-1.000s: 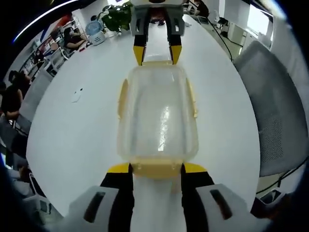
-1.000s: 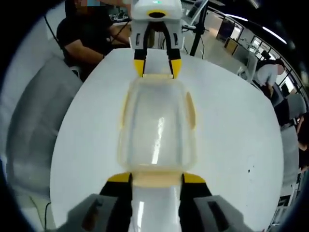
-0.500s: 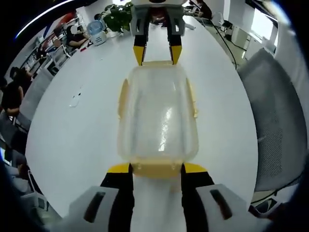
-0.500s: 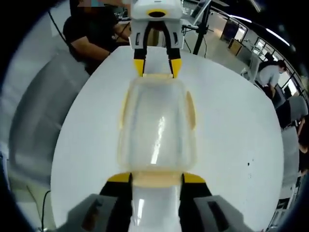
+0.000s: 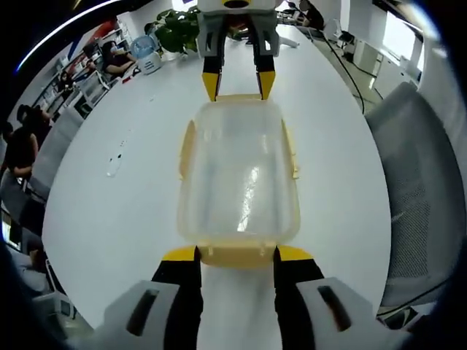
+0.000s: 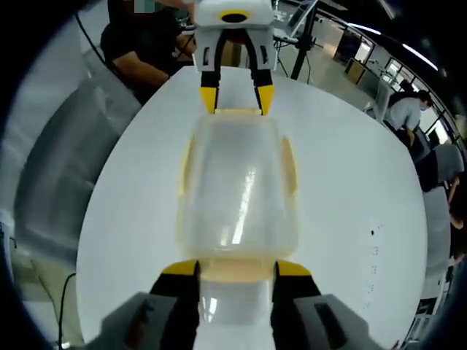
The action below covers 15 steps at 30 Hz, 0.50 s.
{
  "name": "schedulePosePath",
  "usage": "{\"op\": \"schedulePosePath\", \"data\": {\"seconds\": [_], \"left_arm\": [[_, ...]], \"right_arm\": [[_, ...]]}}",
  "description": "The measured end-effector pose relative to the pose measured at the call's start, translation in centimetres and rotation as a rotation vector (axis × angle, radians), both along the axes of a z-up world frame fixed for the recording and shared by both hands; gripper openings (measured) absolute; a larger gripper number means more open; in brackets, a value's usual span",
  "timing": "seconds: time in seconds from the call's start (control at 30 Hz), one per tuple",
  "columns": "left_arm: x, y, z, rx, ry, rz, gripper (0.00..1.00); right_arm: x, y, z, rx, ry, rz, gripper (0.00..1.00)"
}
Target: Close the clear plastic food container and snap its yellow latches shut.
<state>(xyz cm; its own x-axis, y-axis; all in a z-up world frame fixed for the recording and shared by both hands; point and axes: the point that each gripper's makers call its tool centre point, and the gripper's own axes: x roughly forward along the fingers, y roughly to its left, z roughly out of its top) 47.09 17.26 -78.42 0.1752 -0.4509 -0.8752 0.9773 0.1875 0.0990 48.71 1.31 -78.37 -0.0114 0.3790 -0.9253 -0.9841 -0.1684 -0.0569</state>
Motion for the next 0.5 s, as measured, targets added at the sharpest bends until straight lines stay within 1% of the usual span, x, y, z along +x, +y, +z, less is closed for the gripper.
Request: {"op": "schedulePosePath", "data": {"seconds": [0.5], "left_arm": [[0.3, -3.4, 0.4, -0.009, -0.015, 0.024, 0.36]], "right_arm": [[0.7, -3.3, 0.4, -0.007, -0.007, 0.014, 0.35]]}}
